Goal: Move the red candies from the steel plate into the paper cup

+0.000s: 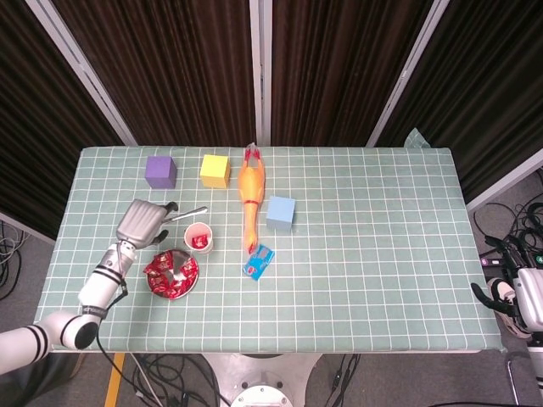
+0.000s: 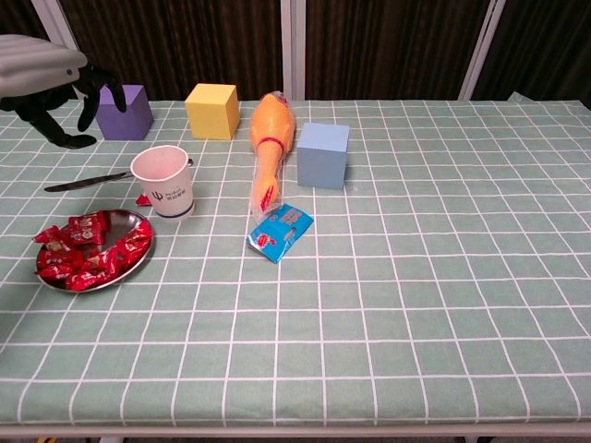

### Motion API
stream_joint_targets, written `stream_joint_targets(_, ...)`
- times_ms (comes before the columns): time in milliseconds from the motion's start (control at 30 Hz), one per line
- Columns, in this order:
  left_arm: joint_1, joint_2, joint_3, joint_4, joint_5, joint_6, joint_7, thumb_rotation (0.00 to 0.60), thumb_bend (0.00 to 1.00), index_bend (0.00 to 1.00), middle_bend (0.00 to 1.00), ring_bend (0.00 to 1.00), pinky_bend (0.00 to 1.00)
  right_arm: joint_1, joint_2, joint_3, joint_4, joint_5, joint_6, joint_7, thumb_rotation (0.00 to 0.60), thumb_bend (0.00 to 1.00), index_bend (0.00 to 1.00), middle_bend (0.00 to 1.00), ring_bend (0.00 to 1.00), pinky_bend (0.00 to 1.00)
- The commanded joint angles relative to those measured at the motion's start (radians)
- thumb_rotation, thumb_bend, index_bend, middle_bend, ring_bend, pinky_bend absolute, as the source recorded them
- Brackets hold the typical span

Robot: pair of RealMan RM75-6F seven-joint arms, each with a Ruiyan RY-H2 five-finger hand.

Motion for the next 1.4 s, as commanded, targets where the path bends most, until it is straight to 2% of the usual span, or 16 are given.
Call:
stream_joint_targets(33, -0.036, -0.058, 0.023, 0.139, 0.080, -0.110, -0.128, 0.600, 0.34, 0.40, 0.75, 0.90, 1.00, -0.002, 0.002, 0.000, -0.001, 0.003, 0.001, -0.002, 0.600, 0.20, 0.14, 0.21, 0.07, 0.39)
stream_joint_targets(200, -0.073, -0.117, 0.041, 0.251, 0.164, -0.156, -0.209, 0.600, 0.34, 0.39, 0.76, 0.90, 1.00, -0.002, 0.006, 0.002, -0.011, 0.014, -0.004, -0.016, 0.600, 0.20, 0.14, 0.21, 0.07, 0.39)
stream_joint_targets(400, -0.109, -0.177, 0.047, 0.353, 0.191, -0.224, -0.263, 0.600, 0.34, 0.38, 0.77, 0.90, 1.00, 0.000, 0.007, 0.005, -0.019, 0.022, -0.011, -0.030, 0.600, 0.20, 0.14, 0.21, 0.07, 0.39)
stream_joint_targets(767, -0.140, -0.248, 0.058, 0.463, 0.238, -0.275, -0.377, 0.600, 0.34, 0.42, 0.77, 0.90, 1.00, 0.004, 0.011, 0.009, -0.032, 0.036, -0.022, -0.049, 0.600, 0.20, 0.14, 0.21, 0.07, 0.39)
stream_joint_targets(1100, -0.144, -0.280, 0.066, 0.524, 0.247, -0.302, -0.417, 0.600, 0.35, 0.42, 0.77, 0.90, 1.00, 0.005, 0.013, 0.010, -0.042, 0.039, -0.024, -0.060, 0.600, 0.20, 0.14, 0.21, 0.07, 0.40)
stream_joint_targets(1400, -0.120, -0.260, 0.050, 0.491, 0.233, -0.259, -0.398, 0.600, 0.36, 0.45, 0.77, 0.90, 1.00, 0.007, 0.013, 0.011, -0.048, 0.038, -0.027, -0.064, 0.600, 0.20, 0.14, 0.21, 0.07, 0.40)
